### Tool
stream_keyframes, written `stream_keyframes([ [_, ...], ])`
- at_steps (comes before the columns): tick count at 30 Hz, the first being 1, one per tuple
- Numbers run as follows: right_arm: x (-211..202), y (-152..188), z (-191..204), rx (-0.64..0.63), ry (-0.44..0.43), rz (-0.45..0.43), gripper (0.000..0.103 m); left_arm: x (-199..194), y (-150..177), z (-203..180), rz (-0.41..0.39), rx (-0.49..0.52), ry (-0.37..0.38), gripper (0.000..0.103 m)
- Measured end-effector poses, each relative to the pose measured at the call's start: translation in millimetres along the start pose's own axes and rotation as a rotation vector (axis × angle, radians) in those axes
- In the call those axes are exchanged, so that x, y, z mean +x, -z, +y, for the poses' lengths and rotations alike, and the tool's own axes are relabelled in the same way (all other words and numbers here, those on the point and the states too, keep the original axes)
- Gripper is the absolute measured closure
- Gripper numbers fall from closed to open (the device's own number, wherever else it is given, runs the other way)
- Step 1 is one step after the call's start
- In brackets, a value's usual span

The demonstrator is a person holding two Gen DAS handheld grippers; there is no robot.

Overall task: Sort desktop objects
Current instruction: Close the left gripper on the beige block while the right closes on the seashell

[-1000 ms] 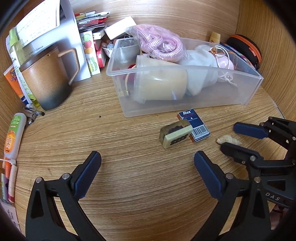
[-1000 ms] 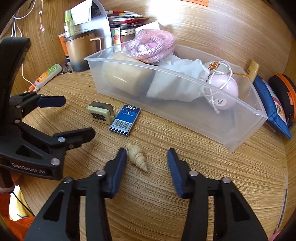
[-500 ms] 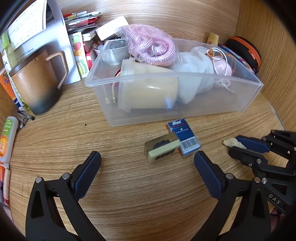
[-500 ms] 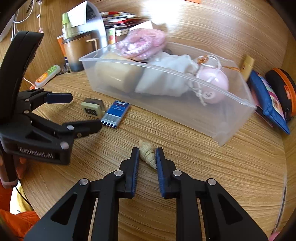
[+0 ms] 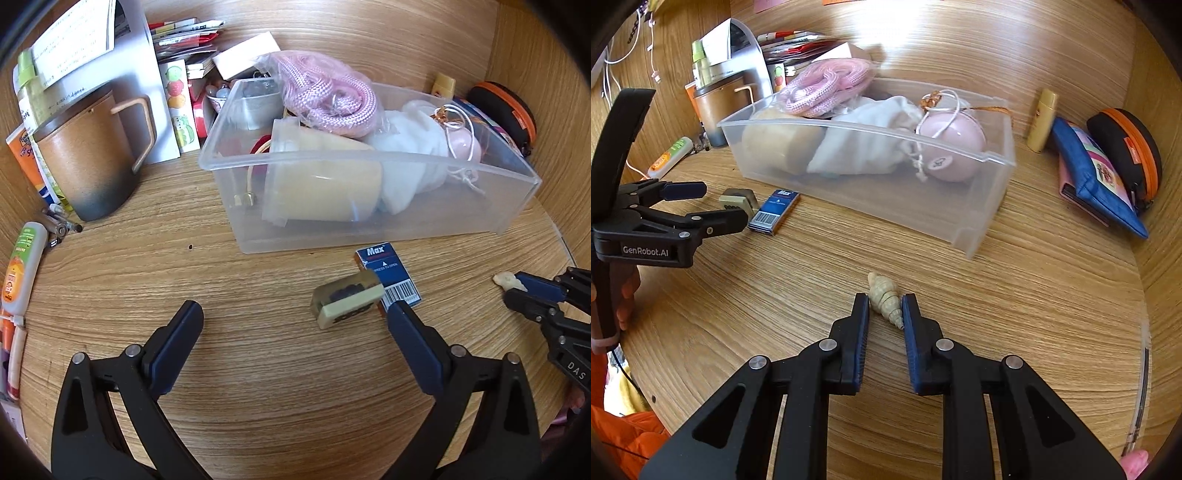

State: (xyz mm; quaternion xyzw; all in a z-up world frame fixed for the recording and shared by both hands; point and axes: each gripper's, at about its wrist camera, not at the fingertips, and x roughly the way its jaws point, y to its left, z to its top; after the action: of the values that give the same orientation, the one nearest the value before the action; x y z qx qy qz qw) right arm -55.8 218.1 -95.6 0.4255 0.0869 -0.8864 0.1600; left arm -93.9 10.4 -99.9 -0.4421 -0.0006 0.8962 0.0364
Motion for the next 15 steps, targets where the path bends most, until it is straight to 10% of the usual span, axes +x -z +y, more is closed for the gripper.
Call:
stream_keyframes([
  [15, 0.7, 1.2, -1.5, 0.009, -0.019, -0.012, 0.086, 4.7, -7.1, -5.8, -0.003, -0.003, -0.013, 0.042],
])
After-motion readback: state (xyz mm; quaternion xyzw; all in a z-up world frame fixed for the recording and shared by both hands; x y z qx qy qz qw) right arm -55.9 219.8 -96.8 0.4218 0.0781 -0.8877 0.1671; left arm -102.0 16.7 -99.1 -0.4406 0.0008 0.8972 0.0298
